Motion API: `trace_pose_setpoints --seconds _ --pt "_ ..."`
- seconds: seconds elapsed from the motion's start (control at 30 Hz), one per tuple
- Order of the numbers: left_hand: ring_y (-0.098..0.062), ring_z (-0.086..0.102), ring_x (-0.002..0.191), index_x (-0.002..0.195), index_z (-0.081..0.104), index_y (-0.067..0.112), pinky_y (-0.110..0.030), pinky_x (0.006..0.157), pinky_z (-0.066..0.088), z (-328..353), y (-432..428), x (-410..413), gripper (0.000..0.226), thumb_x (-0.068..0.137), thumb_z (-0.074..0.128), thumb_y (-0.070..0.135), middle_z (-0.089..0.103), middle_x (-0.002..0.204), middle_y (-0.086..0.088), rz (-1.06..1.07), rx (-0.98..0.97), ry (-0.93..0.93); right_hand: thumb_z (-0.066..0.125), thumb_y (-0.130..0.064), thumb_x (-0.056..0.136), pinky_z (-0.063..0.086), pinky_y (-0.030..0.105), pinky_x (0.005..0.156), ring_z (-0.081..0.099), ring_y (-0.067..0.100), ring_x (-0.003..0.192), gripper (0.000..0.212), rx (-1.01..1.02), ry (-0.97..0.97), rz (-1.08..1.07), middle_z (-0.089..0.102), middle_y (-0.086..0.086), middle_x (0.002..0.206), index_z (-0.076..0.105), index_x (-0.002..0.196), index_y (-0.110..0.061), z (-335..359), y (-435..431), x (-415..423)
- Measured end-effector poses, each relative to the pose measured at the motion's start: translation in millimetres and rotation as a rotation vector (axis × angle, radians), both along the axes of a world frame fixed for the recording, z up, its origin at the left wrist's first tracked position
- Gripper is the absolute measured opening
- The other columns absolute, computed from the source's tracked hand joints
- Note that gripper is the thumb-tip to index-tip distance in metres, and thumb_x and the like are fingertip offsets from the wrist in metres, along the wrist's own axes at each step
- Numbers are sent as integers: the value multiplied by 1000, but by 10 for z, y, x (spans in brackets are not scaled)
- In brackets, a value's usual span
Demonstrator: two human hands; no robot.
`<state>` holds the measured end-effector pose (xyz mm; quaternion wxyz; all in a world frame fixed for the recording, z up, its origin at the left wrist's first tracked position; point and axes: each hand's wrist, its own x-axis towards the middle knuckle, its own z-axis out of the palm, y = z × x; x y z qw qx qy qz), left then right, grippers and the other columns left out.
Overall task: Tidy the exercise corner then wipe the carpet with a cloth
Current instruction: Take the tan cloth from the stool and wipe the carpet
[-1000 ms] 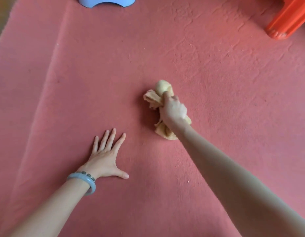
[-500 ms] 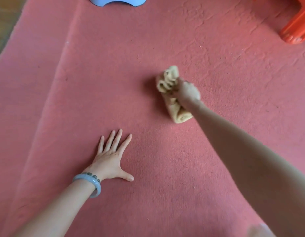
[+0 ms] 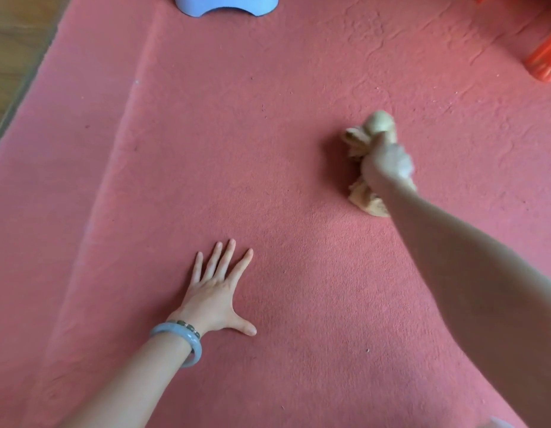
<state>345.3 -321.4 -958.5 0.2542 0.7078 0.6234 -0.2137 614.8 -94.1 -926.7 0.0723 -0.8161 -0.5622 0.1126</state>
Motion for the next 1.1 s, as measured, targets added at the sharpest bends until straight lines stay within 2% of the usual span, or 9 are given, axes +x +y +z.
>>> trace_pose_setpoints --seconds 0.2,0.27,0.33,0.47,0.6,0.77,0.9,0.97,1.1 --pt "-15 -43 130 125 -44 44 -47 112 -20 -21 -10 -25 138 46 63 81 -49 139 5 3 39 -18 40 -18 93 45 36 77 60 33 107 32 -112 47 729 60 11 119 47 124 -21 123 -401 -1839" --pt "-14 -43 130 123 -44 45 -46 112 -21 -26 -14 -34 137 45 62 81 -49 139 6 4 47 -24 42 -19 92 43 34 74 59 31 108 33 -142 37 937 59 8 120 46 125 -22 124 -589 -2081" --pt "-13 -42 130 127 -41 45 -45 112 -21 -40 -14 -37 137 45 62 82 -49 139 8 16 59 -38 43 -18 91 40 34 69 59 30 105 35 -142 50 1013 58 7 117 45 126 -21 97 -613 -2015" --pt "-14 -43 131 132 -38 44 -45 112 -21 -43 -18 -44 137 45 61 83 -49 139 7 17 62 -33 46 -17 87 42 36 71 59 35 102 43 -125 77 737 58 12 113 43 129 -21 76 -338 -1149" --pt "-12 -43 130 130 -38 46 -43 112 -21 -40 -20 -41 138 43 61 84 -49 139 9 33 61 -46 45 -17 86 42 40 72 58 40 100 33 -84 7 346 59 19 110 49 118 -18 21 -357 342" --pt "-12 -41 132 129 -38 46 -43 112 -21 -16 -14 -20 138 43 63 83 -47 139 9 43 48 -48 47 -16 84 43 45 75 56 46 99 23 -100 -120 -74 59 28 107 49 107 -11 -14 -1020 1906" --pt "-12 -37 134 130 -36 47 -43 113 -19 -6 -12 -12 138 42 64 83 -44 141 9 50 50 -53 42 -17 86 43 47 75 55 49 96 19 -91 -153 -327 57 32 103 48 102 -9 -45 -1597 2453" --pt "-12 -36 135 130 -35 47 -43 113 -18 -1 -12 -6 138 42 66 82 -42 143 9 47 51 -57 42 -16 84 41 45 71 56 48 92 18 -58 -144 -328 56 30 101 47 101 -10 -51 -1696 2340" --pt "-13 -32 138 133 -31 46 -42 113 -18 6 -26 -1 139 43 69 79 -36 149 7 46 66 -82 46 -10 83 38 40 66 58 44 91 31 -62 -172 63 56 25 104 49 114 -13 -60 -1764 1442"
